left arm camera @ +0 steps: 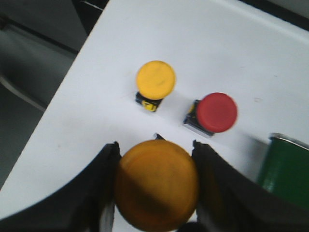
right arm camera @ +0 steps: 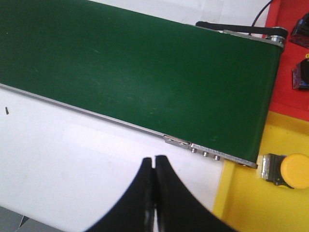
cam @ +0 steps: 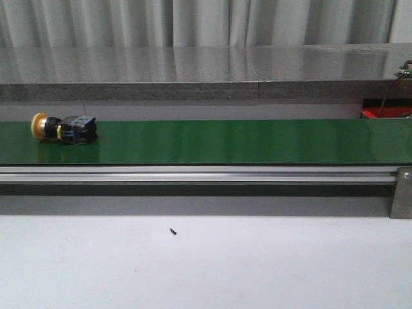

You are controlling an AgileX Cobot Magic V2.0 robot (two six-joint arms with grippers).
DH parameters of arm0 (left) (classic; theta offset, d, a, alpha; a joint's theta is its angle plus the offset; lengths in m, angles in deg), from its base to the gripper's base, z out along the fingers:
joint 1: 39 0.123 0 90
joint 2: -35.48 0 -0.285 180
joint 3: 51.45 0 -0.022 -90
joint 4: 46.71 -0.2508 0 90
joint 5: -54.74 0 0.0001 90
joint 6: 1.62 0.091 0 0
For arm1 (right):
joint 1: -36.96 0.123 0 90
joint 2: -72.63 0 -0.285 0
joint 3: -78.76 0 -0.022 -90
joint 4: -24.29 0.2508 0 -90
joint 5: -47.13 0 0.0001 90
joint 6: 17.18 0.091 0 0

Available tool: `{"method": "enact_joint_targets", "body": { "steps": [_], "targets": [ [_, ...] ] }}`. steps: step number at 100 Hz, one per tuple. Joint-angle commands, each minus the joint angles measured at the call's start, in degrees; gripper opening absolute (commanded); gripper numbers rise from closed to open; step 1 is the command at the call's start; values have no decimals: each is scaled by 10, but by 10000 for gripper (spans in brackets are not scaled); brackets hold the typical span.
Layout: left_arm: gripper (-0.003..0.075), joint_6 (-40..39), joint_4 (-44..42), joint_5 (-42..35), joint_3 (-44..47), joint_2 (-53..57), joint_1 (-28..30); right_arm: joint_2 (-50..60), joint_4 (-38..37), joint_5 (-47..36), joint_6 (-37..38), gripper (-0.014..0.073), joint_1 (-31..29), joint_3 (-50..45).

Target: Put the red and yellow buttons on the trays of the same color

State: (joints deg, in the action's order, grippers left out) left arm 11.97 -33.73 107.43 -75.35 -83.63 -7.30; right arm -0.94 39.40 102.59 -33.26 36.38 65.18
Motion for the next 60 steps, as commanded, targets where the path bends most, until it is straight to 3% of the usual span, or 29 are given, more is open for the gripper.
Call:
{"method": "enact_joint_targets", "body": {
  "steps": [1,21,60],
  "targets": [
    [-19,2,14,-2,-18,58,-24,14,3,-22,-1,-71,1,14],
    [-19,2,14,23,7,92,-80,14,3,-22,-1,-71,1,14],
    [-19,3,15,-37,148,112,-165,14,3,-22,-1,-71,1,14]
  ]
}}
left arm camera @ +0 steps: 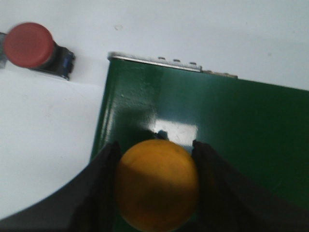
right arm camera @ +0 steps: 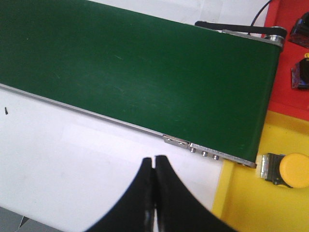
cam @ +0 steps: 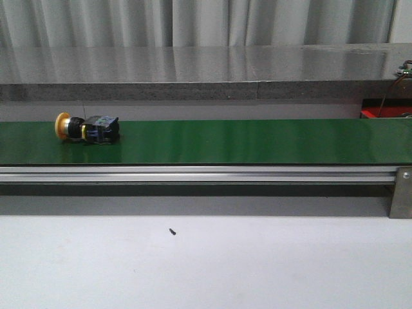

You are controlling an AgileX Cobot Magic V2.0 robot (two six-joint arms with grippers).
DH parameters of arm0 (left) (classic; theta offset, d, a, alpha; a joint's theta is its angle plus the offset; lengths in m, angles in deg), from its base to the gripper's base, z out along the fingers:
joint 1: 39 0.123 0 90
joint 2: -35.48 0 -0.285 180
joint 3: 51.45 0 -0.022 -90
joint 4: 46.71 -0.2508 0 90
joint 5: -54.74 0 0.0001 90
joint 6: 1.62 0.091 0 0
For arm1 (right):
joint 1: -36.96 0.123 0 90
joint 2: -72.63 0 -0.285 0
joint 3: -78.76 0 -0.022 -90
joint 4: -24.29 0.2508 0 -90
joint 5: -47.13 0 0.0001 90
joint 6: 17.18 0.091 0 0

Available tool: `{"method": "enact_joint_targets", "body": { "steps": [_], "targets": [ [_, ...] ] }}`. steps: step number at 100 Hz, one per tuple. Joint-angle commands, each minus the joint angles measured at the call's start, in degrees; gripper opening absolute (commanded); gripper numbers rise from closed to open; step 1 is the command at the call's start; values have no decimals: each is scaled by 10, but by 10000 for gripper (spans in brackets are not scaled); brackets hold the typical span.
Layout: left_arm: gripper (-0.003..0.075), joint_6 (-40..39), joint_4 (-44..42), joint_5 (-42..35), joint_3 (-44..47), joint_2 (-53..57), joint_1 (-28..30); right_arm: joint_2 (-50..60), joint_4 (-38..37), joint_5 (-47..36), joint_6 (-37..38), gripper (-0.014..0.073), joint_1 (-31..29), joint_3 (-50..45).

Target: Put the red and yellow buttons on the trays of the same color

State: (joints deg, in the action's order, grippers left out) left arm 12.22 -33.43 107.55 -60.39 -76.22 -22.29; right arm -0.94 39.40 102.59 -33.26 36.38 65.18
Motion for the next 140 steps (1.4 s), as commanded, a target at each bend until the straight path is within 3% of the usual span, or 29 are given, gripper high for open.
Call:
{"method": "enact_joint_targets", "body": {
  "steps": [1,25,37,52,66,91,119,140],
  "targets": [
    [-19,1,12,-38,0,37,-16,14,3,-22,-1,-71,1,14],
    [4,7,12,-32,4,37,-36,14,3,-22,-1,-71,1,14],
    [143,14,11,-23,4,37,-36,14,3,-22,-1,-71,1,14],
    [386,17,11,-16,4,37,-36,14,3,-22,-1,-71,1,14],
    [495,18,26,-23,4,37,-36,14,3,-22,-1,-71,1,14],
    [505,27,61,-24,-16,55,-36,14,3,-22,-1,-71,1,14],
    [505,84,114,-44,-30,146,-36,14,3,-22,-1,-71,1,14],
    [505,108,115,-61,31,235,-36,14,3,-23,-1,-71,1,14]
  ]
}}
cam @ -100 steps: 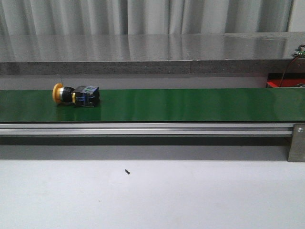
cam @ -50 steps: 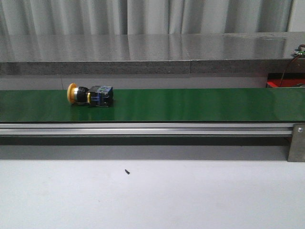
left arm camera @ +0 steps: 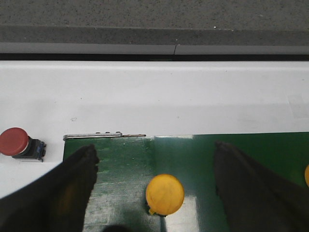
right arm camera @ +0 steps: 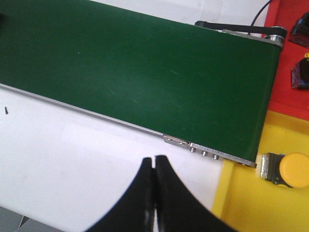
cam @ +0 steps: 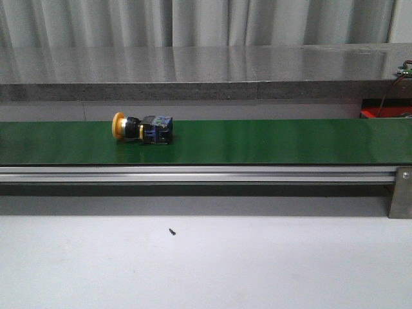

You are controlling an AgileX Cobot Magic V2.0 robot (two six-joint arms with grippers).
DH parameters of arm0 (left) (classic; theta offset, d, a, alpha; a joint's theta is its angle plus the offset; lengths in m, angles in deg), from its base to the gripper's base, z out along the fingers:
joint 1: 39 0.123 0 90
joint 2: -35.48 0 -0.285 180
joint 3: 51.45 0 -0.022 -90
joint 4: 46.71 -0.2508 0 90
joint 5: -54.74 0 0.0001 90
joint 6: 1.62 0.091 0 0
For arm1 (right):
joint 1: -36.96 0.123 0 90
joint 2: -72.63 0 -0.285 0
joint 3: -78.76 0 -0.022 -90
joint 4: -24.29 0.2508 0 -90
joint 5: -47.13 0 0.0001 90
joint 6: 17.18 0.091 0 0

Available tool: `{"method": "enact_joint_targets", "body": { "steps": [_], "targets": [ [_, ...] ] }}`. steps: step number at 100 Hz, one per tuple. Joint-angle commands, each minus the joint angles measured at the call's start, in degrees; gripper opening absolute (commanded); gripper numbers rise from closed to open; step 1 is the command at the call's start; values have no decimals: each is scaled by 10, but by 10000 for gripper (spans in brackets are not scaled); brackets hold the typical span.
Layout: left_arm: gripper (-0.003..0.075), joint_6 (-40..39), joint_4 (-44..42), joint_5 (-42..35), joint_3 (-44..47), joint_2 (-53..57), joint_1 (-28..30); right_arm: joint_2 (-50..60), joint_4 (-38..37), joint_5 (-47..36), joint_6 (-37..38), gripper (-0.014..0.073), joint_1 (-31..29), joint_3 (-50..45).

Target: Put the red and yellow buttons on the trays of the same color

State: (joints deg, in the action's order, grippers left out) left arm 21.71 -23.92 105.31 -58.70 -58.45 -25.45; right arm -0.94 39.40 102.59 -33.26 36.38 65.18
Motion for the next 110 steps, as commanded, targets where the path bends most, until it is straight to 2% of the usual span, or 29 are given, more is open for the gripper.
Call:
{"method": "enact_joint_targets", "body": {
  "steps": [1,26,40,46,54,75,88,95,99,104,110],
  "targets": [
    [505,17,22,-41,17,61,-4,14,3,-23,-1,-71,1,14],
    [498,79,60,-89,172,195,-4,14,3,-31,-1,-71,1,14],
    [443,79,83,-124,260,276,-4,14,3,-40,-1,-71,1,14],
    [401,79,87,-130,286,303,-4,14,3,-49,-1,-71,1,14],
    [306,79,88,-132,316,333,-8,14,3,-58,-1,-71,1,14],
    [-17,79,87,-166,363,370,-55,13,3,-56,-1,-69,1,14],
    [-20,79,86,-175,370,373,-73,9,3,-53,-2,-64,1,14],
    [-20,79,86,-175,370,371,-79,9,3,-51,-3,-21,1,14],
    [-20,79,86,-176,370,371,-82,9,8,-49,-10,31,2,14],
    [-19,79,86,-177,370,371,-84,9,18,-46,-22,118,2,14],
    [-20,79,86,-179,370,371,-84,9,38,-46,-46,272,2,14]
  ]
}}
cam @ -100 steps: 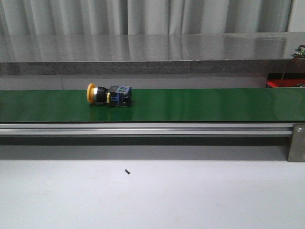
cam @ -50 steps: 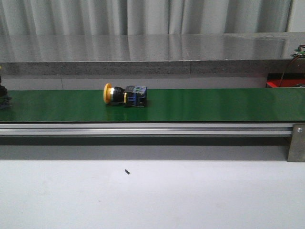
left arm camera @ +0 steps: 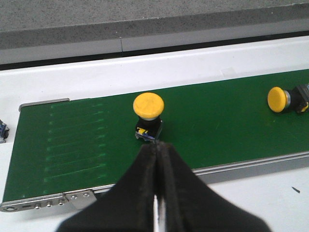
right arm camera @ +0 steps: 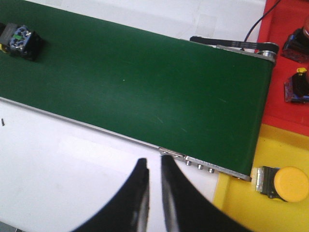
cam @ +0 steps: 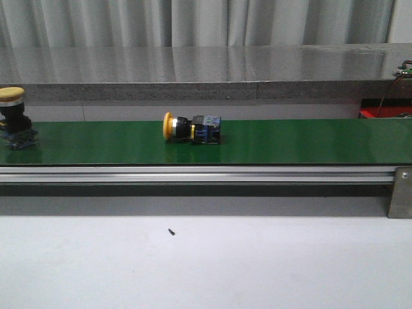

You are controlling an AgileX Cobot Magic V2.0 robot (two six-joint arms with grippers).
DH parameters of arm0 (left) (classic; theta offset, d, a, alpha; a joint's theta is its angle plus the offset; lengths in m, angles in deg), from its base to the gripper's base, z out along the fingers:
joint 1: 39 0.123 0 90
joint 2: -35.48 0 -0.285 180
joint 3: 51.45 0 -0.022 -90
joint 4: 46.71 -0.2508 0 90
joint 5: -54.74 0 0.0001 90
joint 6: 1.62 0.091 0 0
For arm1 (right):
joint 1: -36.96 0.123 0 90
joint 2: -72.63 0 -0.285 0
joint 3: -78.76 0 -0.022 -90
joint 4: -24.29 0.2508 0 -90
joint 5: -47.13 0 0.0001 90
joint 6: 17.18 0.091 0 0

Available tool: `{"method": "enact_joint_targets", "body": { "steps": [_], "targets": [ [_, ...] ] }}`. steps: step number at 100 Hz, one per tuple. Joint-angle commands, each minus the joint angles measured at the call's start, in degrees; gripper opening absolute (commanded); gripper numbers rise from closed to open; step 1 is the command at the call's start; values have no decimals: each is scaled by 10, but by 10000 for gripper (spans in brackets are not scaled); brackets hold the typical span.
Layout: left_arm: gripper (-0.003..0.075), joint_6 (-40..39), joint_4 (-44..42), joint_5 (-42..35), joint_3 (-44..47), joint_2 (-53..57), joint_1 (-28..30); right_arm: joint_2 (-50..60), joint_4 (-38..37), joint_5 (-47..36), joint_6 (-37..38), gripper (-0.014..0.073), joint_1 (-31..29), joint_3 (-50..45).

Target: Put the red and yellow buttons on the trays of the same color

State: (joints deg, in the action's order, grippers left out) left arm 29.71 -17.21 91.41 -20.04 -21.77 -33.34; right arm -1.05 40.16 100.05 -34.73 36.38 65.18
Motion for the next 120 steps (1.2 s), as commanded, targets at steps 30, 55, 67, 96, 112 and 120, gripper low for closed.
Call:
{"method": "enact_joint_targets", "body": {
  "steps": [30,55,67,96,112,120],
  "targets": [
    [-20,-1,20,-43,-16,5,-5,-27,130,4,-202,635,34,30],
    [-20,-1,20,-44,-16,5,-5,-153,129,64,-306,630,87,104],
    [-20,-1,20,-44,-16,5,-5,-204,125,53,-341,630,118,138],
    [-20,-1,20,-44,-16,5,-5,-321,62,40,-370,630,185,236],
    [-20,-1,20,-44,-16,5,-5,-380,57,49,-377,630,192,298],
    [-20,-1,20,-44,-16,5,-5,-406,50,59,-378,630,192,328]
  ]
}}
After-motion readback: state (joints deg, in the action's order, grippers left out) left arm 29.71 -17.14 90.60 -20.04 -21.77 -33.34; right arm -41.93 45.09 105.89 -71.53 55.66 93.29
